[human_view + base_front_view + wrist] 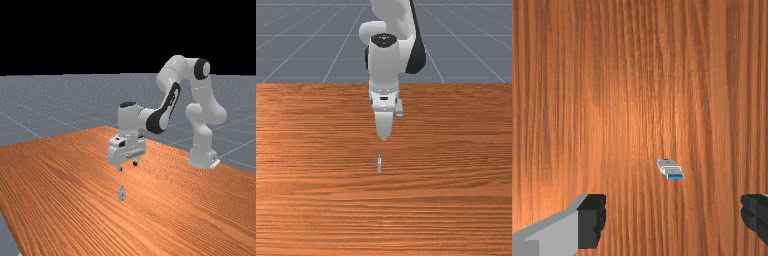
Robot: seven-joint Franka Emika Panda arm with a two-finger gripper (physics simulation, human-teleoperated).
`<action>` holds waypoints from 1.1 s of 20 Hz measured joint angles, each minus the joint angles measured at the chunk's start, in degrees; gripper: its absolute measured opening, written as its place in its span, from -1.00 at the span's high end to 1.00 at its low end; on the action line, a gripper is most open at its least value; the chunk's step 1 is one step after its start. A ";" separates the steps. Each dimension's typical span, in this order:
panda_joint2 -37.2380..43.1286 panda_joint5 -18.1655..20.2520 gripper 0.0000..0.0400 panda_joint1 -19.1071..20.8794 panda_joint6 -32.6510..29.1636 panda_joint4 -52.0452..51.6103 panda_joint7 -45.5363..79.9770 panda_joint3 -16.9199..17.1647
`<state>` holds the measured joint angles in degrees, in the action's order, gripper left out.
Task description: Rotate the USB body for 90 degree with plug right ward
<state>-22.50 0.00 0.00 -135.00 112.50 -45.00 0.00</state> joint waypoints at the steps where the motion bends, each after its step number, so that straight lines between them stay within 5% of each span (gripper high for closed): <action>1: 0.00 0.00 -0.22 0.00 0.00 0.00 0.00 0.00; 3: 0.00 0.00 0.55 0.00 0.00 0.00 0.00 0.00; 6: -0.02 -2.72 0.90 -0.94 0.04 -0.04 1.65 1.20; 7: -0.07 -3.75 0.94 -0.81 0.04 -0.09 1.45 1.86; 8: -0.14 -0.31 0.96 2.01 0.03 -0.23 -5.96 0.18; 10: -0.41 -5.37 0.99 0.90 -0.07 -0.51 -0.91 3.58; 14: -1.24 -0.64 1.00 6.64 0.31 -1.90 -13.46 1.95; 15: -3.74 -0.87 1.00 6.67 7.43 -6.96 -10.52 3.12; 18: -9.50 -1.06 1.00 7.14 8.70 -11.14 -10.29 3.53; 22: -17.14 -0.80 1.00 7.20 1.95 -11.76 -10.11 3.44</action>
<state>-39.64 -0.80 7.20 -133.05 100.74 -55.11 3.44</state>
